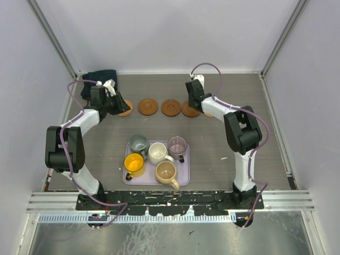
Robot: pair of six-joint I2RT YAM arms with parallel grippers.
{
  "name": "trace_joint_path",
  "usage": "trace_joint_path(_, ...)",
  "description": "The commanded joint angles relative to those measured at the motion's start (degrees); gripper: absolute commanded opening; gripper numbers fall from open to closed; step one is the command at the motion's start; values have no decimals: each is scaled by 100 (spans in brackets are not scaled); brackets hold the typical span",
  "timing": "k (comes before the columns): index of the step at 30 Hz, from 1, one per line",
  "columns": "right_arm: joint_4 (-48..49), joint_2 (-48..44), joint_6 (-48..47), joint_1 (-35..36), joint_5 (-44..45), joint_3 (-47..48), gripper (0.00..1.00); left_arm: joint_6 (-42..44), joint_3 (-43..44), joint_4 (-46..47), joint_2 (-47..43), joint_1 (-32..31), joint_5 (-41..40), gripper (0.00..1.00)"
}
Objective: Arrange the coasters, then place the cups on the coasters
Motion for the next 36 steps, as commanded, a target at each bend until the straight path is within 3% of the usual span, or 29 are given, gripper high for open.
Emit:
trace_joint_path(1,198,99,103,-7,-186,136,19,16,-24,330,-236,31,137,35)
trace_joint_path(11,180,301,214,-5,-523,99,19,-90,-34,409,-138,31,162,35)
trace_joint_path(23,-145,526,527,-258,-336,195,17,-66,-41,374,-105,31,144,35)
trace_joint_path(36,-166,653,322,-411,-625,385,16,-90,-6,385,-34,31,142,35)
